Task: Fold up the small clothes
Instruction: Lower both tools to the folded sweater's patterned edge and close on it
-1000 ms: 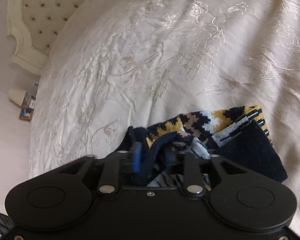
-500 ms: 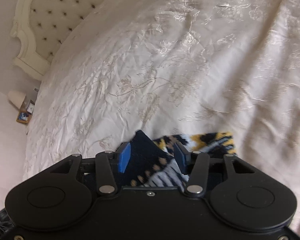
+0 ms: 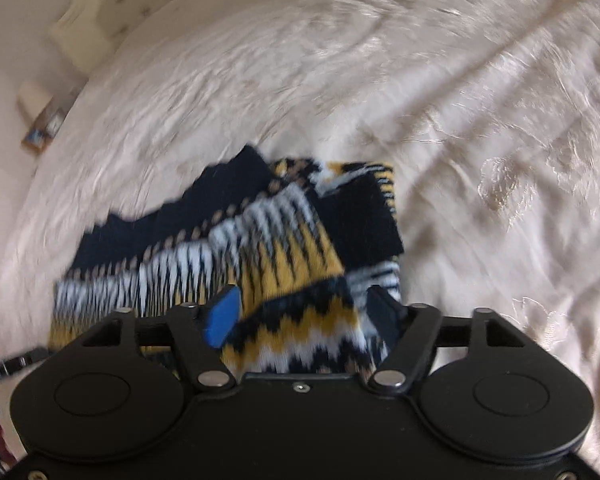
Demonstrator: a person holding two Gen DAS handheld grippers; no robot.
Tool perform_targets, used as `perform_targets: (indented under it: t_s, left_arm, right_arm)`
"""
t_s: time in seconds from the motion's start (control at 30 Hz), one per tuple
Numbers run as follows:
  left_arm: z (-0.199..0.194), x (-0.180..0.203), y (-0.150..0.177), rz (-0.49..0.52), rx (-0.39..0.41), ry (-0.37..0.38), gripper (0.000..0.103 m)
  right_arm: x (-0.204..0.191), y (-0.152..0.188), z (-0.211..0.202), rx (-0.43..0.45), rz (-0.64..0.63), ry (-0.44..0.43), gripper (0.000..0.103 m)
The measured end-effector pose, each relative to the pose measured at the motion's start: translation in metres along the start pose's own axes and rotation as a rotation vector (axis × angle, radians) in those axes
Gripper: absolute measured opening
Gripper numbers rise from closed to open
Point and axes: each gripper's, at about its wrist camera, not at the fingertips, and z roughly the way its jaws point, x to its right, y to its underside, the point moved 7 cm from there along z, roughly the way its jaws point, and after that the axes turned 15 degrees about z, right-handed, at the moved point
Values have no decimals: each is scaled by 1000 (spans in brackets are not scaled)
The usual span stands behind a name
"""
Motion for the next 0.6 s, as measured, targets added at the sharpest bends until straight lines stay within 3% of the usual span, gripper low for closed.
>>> perform_targets:
  t_s: [0.1, 0.17, 0.4, 0.6]
  left_arm:
    - [-2, 9, 12, 20, -17, 11, 64]
    - [-2, 13, 17, 38, -32, -1, 77]
    - [-8, 23, 17, 22, -10, -54, 78]
    - [-15, 32, 19, 33, -21, -104, 79]
  right_arm:
    - [-4, 12, -4, -19, -89, -4, 98]
    - [-6, 16, -5, -36, -114, -17, 102]
    - [-10, 20, -3, -75, -166, -60, 103]
    - [-14, 24, -2, -128, -186, -146, 102]
